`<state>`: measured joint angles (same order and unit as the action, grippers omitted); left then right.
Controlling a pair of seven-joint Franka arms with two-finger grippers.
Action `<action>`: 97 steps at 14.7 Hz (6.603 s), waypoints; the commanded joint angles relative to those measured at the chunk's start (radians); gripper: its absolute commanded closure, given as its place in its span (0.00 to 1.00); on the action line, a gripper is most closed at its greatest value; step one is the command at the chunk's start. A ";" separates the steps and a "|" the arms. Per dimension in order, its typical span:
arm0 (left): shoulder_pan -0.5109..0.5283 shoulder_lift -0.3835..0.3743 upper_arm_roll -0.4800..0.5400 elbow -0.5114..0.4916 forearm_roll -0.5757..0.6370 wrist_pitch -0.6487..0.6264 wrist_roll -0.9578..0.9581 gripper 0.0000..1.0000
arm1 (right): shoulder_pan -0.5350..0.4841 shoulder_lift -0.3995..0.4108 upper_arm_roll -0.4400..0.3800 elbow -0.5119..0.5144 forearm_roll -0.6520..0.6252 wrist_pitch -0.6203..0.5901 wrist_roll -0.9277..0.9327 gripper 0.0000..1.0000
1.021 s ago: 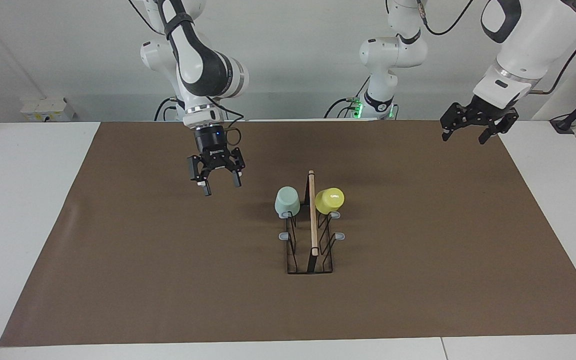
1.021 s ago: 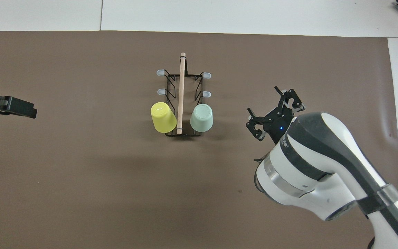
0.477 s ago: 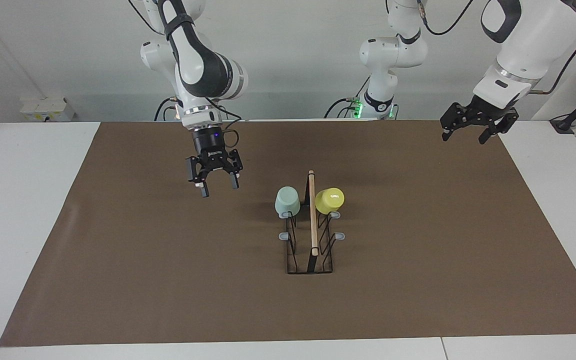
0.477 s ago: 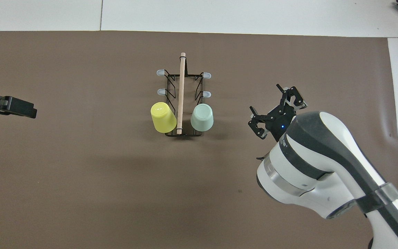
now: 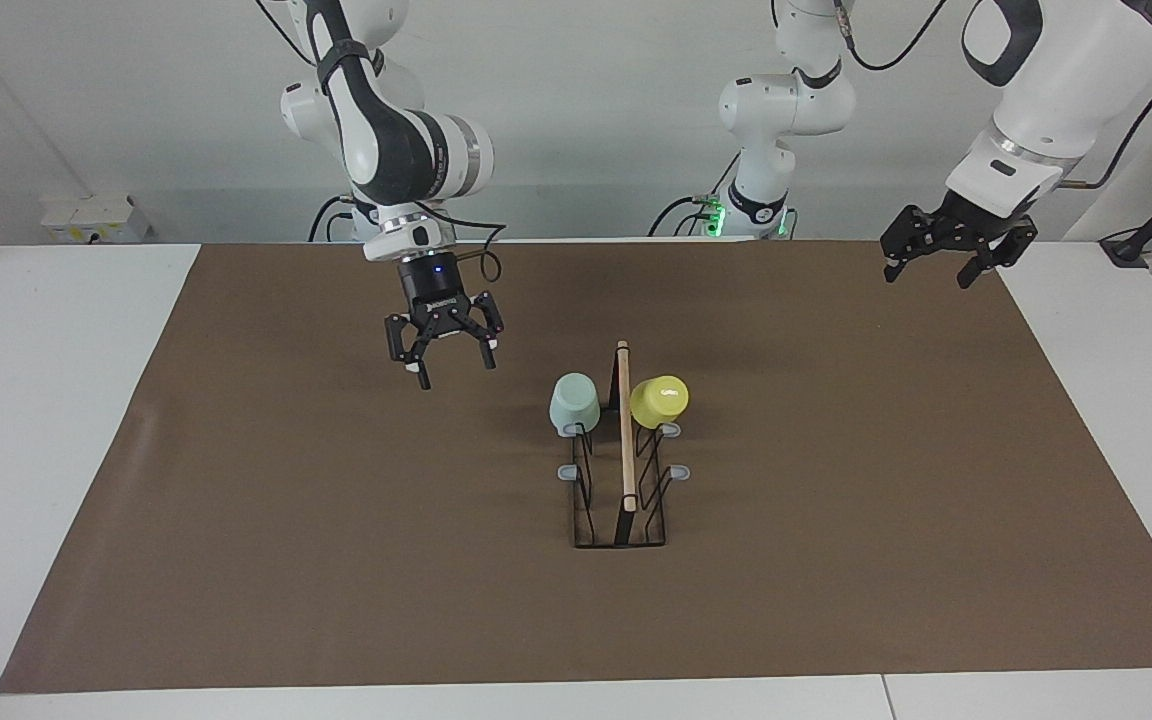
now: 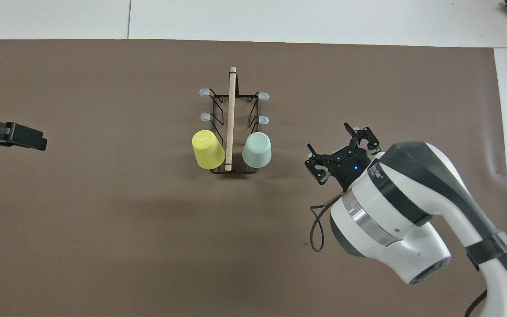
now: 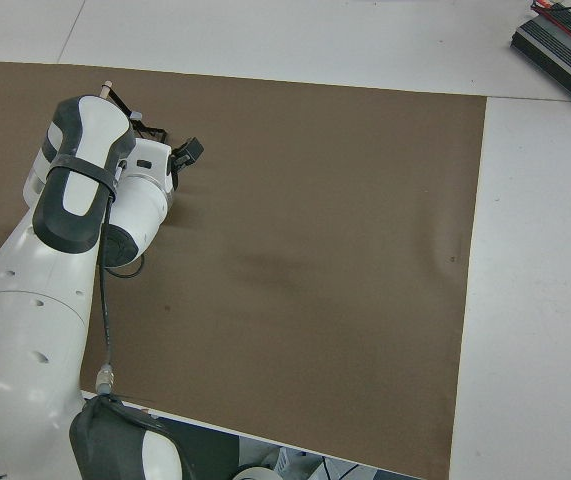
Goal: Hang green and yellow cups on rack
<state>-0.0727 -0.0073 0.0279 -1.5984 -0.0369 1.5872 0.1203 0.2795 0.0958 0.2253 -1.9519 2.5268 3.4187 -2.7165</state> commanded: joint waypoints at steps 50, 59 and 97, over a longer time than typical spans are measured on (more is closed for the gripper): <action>-0.013 -0.014 0.015 -0.015 -0.009 -0.006 0.004 0.00 | -0.561 -0.044 0.094 0.120 -2.108 -1.258 2.014 0.00; -0.013 -0.014 0.015 -0.015 -0.009 -0.006 0.004 0.00 | -0.678 -0.048 0.089 0.191 -2.378 -1.511 2.139 0.00; -0.013 -0.014 0.015 -0.015 -0.009 -0.006 0.004 0.00 | -0.367 -0.054 -0.087 0.436 -2.407 -1.902 2.752 0.00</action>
<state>-0.0727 -0.0073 0.0280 -1.5986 -0.0369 1.5872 0.1203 -0.1039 0.0420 0.1557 -1.5178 0.1209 1.5179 0.0299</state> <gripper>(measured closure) 0.000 0.000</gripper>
